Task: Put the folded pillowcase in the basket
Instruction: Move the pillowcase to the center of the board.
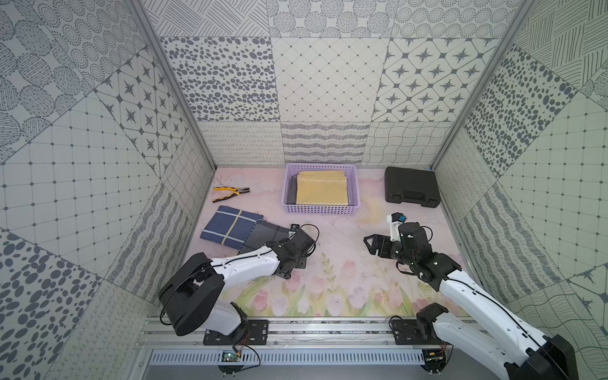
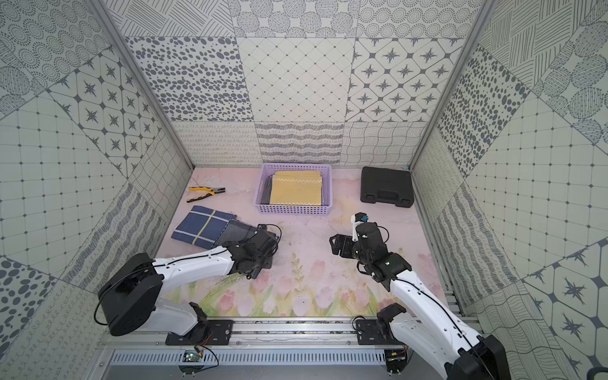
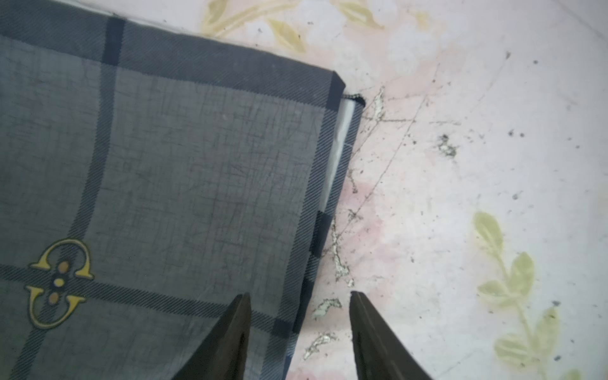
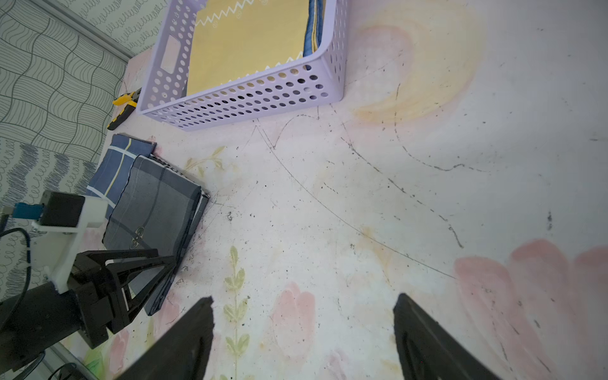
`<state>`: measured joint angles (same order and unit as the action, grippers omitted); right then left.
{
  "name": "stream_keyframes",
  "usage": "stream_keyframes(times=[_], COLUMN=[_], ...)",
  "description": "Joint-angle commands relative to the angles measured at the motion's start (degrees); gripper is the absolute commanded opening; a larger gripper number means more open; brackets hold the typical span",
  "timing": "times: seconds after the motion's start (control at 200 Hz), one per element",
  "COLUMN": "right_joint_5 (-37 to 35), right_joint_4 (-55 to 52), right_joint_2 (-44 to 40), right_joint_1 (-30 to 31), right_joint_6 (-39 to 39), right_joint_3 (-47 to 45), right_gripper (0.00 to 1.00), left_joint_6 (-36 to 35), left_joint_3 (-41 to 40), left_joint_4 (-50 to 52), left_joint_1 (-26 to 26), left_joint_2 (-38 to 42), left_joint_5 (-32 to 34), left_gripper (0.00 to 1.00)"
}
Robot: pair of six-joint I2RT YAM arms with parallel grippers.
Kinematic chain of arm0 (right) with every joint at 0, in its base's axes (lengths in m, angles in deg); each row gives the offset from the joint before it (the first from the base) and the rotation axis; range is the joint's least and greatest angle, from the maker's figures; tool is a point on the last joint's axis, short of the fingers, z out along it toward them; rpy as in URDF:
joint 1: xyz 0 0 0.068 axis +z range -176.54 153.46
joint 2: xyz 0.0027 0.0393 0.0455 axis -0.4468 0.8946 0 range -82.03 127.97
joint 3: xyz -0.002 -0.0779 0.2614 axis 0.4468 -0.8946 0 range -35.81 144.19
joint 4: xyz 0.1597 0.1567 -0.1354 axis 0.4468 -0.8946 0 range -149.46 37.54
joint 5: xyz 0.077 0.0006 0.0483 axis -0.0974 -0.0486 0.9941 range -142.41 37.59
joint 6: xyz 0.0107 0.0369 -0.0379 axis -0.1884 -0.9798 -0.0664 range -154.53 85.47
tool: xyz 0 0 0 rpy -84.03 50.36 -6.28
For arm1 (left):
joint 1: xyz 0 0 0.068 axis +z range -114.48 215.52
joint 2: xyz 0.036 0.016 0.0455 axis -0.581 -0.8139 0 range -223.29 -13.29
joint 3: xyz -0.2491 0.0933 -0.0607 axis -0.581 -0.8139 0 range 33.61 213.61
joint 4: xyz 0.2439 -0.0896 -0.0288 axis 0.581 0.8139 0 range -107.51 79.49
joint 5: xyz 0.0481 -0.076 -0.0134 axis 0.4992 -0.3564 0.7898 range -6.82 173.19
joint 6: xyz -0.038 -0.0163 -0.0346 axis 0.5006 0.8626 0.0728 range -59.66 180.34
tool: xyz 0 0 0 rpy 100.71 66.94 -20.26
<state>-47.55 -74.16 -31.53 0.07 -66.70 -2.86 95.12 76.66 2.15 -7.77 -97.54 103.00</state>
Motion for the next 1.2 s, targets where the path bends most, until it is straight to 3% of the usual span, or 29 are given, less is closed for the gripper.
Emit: stream_keyframes(times=[0.0,0.42,0.56,0.841,1.196], right_joint_5=[-1.02,-1.41,-1.52,-1.46,-2.18], right_joint_4=[1.10,0.64,0.69,0.45,0.29], right_joint_2=[-1.28,-2.07,-2.34,-2.73,-2.96], right_joint_1=[0.24,0.24,0.26,0.28,0.26], right_joint_6=[0.54,0.70,0.70,0.87,1.05], right_joint_3=[-0.64,-1.24,-1.39,-1.56,-1.66], right_gripper=[0.88,0.88,0.88,0.88,0.87], left_joint_6=[-2.39,-2.47,-2.31,-1.83,-1.41], left_joint_3=[1.34,2.78,3.53,4.13,6.59], left_joint_4=[2.84,3.62,4.24,4.68,4.08], left_joint_1=[0.40,0.22,0.17,0.22,-2.57], left_joint_2=[-2.47,-7.99,-9.37,-9.93,-6.42], left_joint_5=[3.30,5.05,5.38,4.93,0.23], left_gripper=[0.51,0.41,0.32,0.00,0.00])
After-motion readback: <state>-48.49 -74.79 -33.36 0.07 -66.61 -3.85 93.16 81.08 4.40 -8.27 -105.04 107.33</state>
